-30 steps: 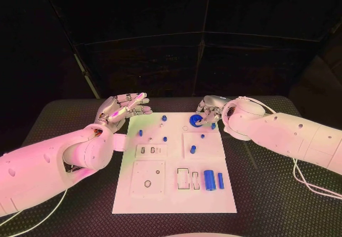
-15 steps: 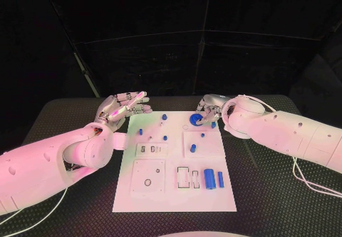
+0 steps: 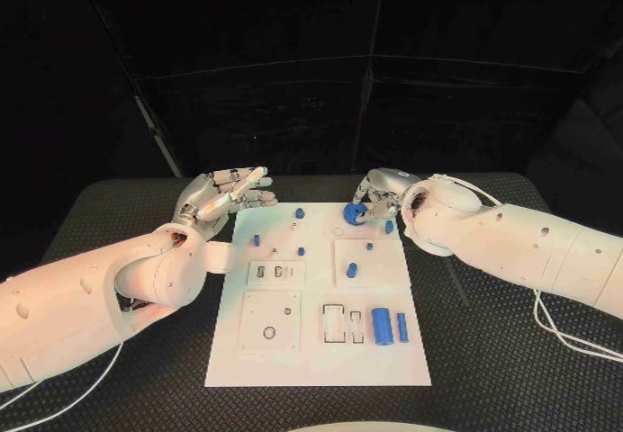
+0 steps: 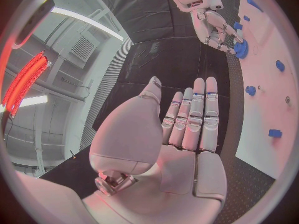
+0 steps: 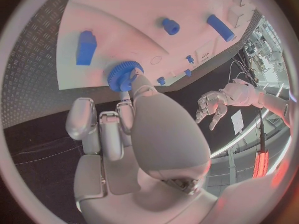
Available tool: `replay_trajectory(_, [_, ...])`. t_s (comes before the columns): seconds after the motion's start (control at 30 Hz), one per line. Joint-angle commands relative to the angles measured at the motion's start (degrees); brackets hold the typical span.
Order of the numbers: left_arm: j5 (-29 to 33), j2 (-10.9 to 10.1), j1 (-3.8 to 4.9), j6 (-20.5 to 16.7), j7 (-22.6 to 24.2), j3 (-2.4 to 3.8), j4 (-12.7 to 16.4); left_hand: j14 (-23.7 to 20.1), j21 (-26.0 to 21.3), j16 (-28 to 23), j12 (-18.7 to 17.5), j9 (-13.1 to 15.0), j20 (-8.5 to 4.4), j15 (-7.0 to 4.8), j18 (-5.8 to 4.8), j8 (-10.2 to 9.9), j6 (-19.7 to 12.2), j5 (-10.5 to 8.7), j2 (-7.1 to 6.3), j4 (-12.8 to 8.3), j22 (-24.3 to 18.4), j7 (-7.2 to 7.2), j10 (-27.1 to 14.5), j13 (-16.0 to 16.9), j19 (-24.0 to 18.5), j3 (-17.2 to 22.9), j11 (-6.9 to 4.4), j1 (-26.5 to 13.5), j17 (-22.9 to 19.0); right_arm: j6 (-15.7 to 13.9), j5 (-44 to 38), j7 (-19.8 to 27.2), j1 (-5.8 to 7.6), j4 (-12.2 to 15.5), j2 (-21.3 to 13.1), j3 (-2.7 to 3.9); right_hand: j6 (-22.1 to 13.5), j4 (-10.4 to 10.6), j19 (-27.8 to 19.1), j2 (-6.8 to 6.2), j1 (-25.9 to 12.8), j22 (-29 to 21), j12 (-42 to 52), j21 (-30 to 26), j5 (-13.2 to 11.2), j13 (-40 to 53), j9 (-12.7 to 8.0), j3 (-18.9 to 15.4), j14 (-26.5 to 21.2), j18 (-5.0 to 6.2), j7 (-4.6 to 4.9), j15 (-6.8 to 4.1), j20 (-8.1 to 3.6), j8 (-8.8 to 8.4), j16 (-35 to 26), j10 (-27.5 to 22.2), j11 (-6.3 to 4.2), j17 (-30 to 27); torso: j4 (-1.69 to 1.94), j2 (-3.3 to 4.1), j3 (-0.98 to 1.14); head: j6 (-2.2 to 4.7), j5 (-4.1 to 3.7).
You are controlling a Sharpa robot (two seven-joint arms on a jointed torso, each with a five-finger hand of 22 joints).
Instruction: Assemble the parts on the task board
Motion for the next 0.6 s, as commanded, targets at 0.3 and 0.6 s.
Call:
replay_trajectory(0.3, [0.0, 0.0, 0.07, 0.7, 0.3, 0.07, 0.1, 0.2, -0.3, -0.2, -0.4, 0.0, 0.17, 0.12, 0.73, -0.2, 0.4, -0.25, 0.15, -0.3, -0.1, -0.07, 0.2, -0.1, 0.2, -0.1, 0.14, 0.4, 0.1, -5.0, -3.9, 1.0, 0.08, 3.9, 0.2, 0.07, 3.4, -0.1, 0.4, 1.18, 0.1, 0.2, 0.4, 0.3, 0.3, 0.3, 0.0, 0.9, 4.4, -0.53, -1.16, -0.44, -0.24, 0.01, 0.4, 2.3, -1.91, 6.5, 0.08, 0.02, -0.01, 0.06, 0.55])
replay_trajectory(0.6, [0.0, 0.3, 0.07, 0.7, 0.2, 0.07, 0.2, 0.2, -0.3, -0.2, -0.4, 0.0, 0.17, 0.12, 0.73, -0.2, 0.4, -0.25, 0.15, -0.3, -0.1, -0.07, 0.2, -0.1, 0.2, -0.1, 0.14, 0.4, 0.1, -4.3, -8.3, -1.3, 0.1, 4.0, 4.3, 0.1, 3.2, 0.0, 0.4, 0.8, -0.8, 0.3, 0.1, 0.3, 0.5, 0.1, -0.2, 1.2, 4.4, -0.56, -1.02, -0.39, -0.26, -0.74, 0.4, 2.1, -1.83, 6.4, 0.28, 0.07, -0.09, 0.2, 1.06])
